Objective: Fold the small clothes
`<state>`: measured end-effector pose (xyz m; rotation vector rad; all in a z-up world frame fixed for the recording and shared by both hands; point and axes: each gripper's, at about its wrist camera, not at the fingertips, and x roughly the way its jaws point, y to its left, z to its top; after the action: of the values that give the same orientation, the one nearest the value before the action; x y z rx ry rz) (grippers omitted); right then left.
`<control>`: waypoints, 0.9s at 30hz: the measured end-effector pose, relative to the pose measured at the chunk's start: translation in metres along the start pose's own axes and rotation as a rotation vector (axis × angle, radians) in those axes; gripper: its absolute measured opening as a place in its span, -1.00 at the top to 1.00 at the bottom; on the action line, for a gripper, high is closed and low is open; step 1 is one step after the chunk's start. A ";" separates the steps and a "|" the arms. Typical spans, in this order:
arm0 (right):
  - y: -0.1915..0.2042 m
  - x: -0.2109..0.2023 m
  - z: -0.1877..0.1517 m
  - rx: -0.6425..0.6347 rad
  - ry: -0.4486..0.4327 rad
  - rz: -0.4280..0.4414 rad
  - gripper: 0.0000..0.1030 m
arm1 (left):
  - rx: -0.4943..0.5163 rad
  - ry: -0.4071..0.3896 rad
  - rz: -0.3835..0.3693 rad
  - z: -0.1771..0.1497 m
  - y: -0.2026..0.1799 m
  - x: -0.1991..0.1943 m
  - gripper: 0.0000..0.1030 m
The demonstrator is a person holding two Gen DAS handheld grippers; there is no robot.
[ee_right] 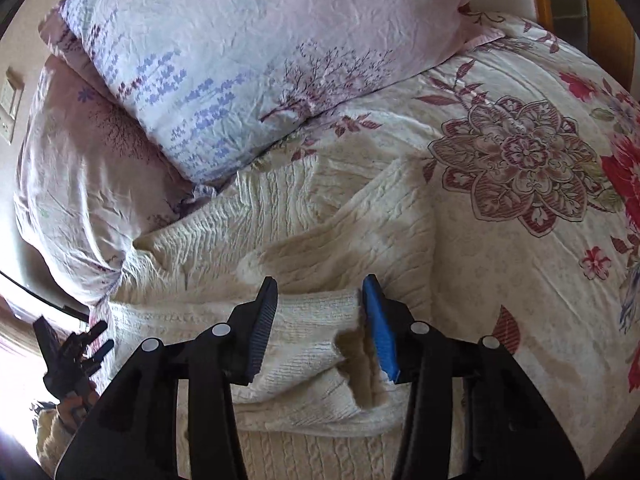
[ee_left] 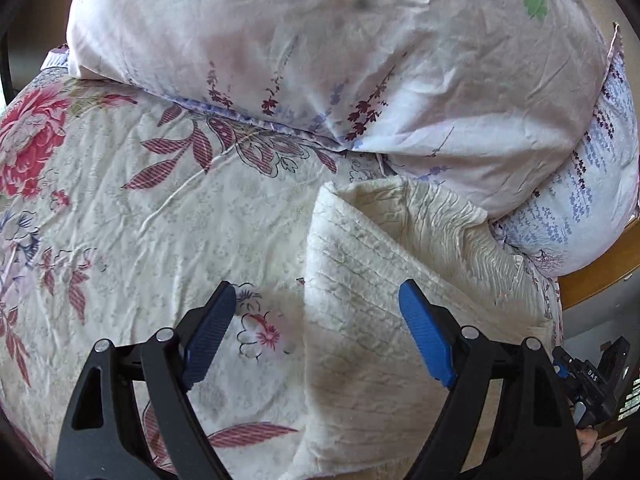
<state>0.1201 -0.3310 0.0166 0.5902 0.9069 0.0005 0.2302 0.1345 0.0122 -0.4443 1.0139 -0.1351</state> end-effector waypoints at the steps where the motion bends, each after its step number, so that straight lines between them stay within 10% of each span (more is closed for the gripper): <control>1: 0.001 0.003 -0.002 -0.022 0.018 -0.009 0.44 | 0.015 -0.015 0.008 0.003 -0.003 0.002 -0.55; 2: 0.003 0.006 -0.004 -0.043 0.029 -0.015 0.94 | 0.026 -0.013 -0.006 0.006 -0.006 0.005 -0.43; 8: 0.009 -0.008 0.007 -0.059 -0.067 0.008 0.94 | 0.039 0.002 -0.034 0.017 -0.020 0.020 0.79; 12: 0.012 -0.006 0.019 -0.055 -0.105 -0.020 0.95 | -0.006 -0.078 -0.008 0.019 -0.012 0.013 0.85; 18: 0.000 0.023 0.017 0.007 -0.005 -0.057 0.74 | -0.027 -0.085 0.023 0.019 -0.004 0.020 0.70; 20: -0.006 0.011 0.016 0.046 -0.026 -0.013 0.11 | -0.008 -0.095 0.029 0.019 -0.006 0.015 0.09; 22: -0.012 -0.006 0.009 0.060 -0.063 0.017 0.10 | -0.007 -0.127 0.027 0.017 -0.002 -0.001 -0.33; 27: -0.016 -0.019 -0.021 0.043 -0.030 0.034 0.23 | 0.018 -0.158 -0.010 -0.007 0.010 -0.041 -0.49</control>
<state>0.0891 -0.3384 0.0130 0.6438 0.8693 0.0024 0.2013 0.1541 0.0371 -0.4370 0.8549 -0.1161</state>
